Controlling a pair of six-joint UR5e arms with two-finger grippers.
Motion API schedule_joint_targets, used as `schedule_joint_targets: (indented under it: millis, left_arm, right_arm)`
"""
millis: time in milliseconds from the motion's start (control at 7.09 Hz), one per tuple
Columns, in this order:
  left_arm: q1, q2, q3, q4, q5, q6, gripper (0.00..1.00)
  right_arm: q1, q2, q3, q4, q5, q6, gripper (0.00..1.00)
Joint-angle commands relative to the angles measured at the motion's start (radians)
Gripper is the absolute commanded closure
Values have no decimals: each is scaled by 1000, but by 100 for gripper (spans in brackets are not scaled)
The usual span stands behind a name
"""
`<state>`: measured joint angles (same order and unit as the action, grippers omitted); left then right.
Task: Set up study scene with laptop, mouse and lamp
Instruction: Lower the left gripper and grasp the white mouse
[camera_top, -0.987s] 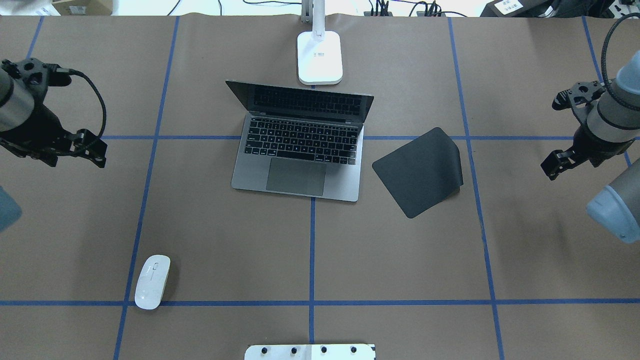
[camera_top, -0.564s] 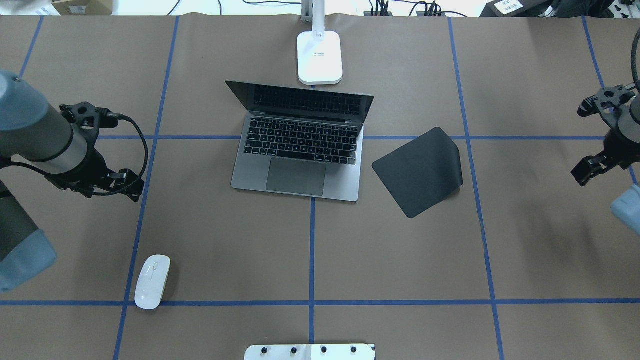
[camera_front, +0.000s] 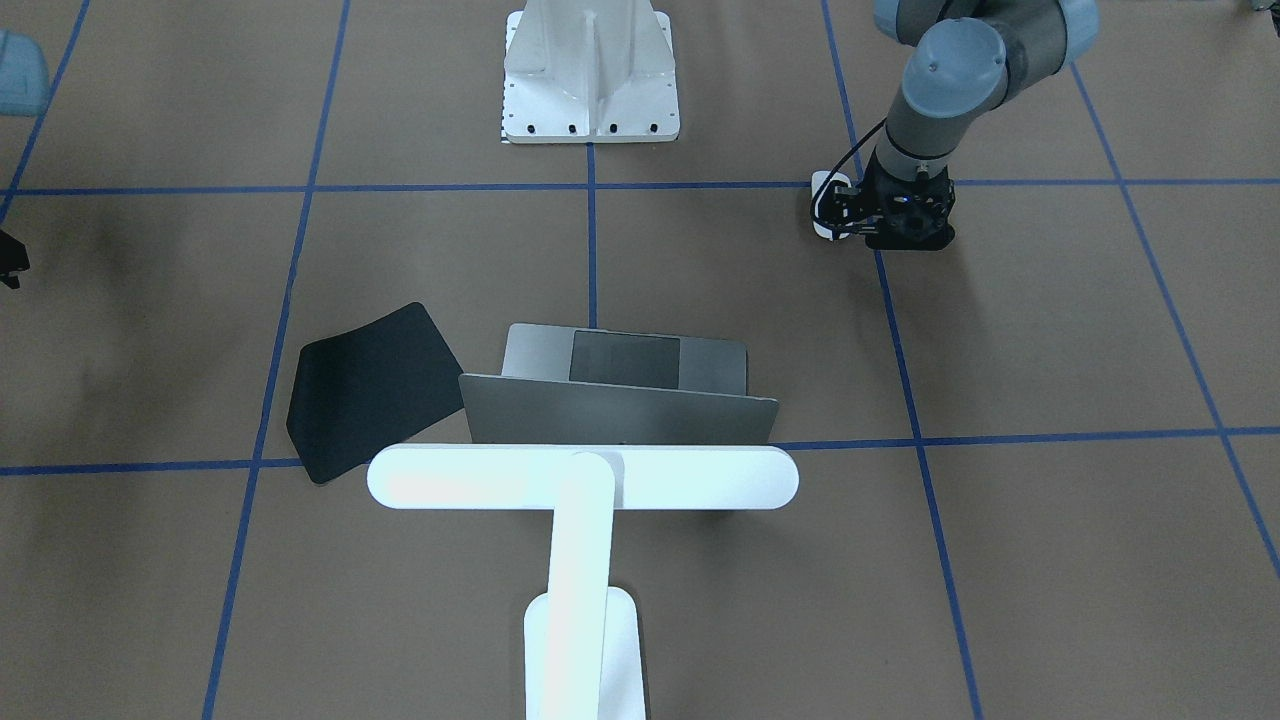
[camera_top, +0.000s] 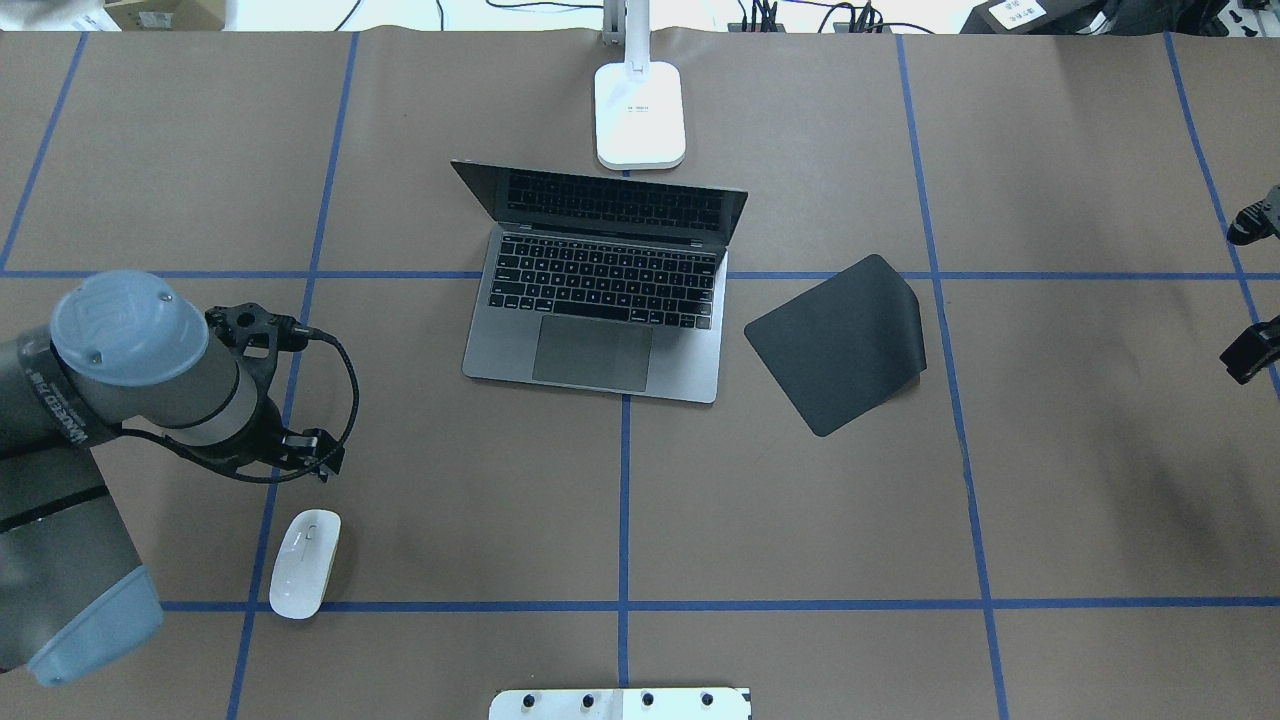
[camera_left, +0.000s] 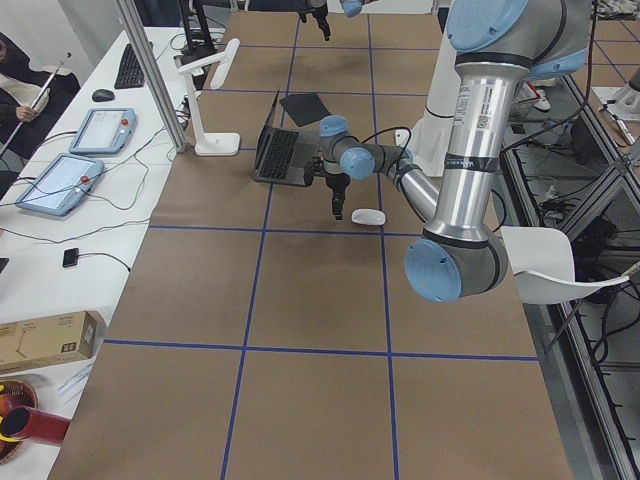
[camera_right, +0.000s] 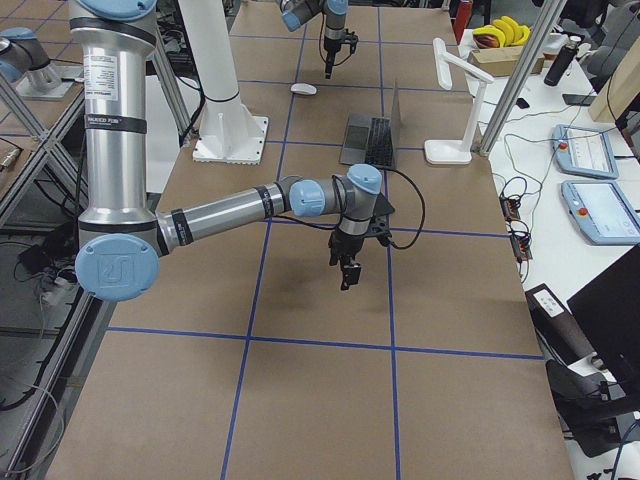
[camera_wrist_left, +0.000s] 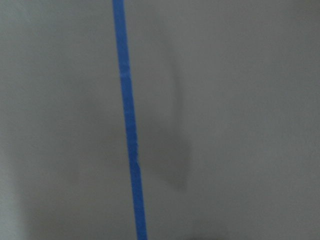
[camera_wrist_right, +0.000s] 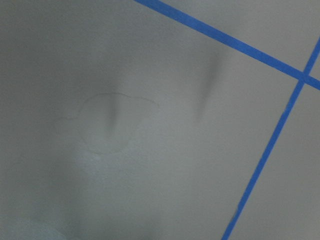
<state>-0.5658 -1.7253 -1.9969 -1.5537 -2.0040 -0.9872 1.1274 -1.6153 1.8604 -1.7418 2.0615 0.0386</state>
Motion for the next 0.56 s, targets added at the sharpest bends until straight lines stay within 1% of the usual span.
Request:
schedule_joint_targets:
  millis: [0, 423]
  left_arm:
    - [65, 45, 3, -75, 5, -15, 0]
    - [147, 49, 4, -121, 27, -80, 0]
  right_arm:
    - [9, -5, -10, 1, 2, -20, 0]
    - [14, -5, -12, -2, 2, -22, 0]
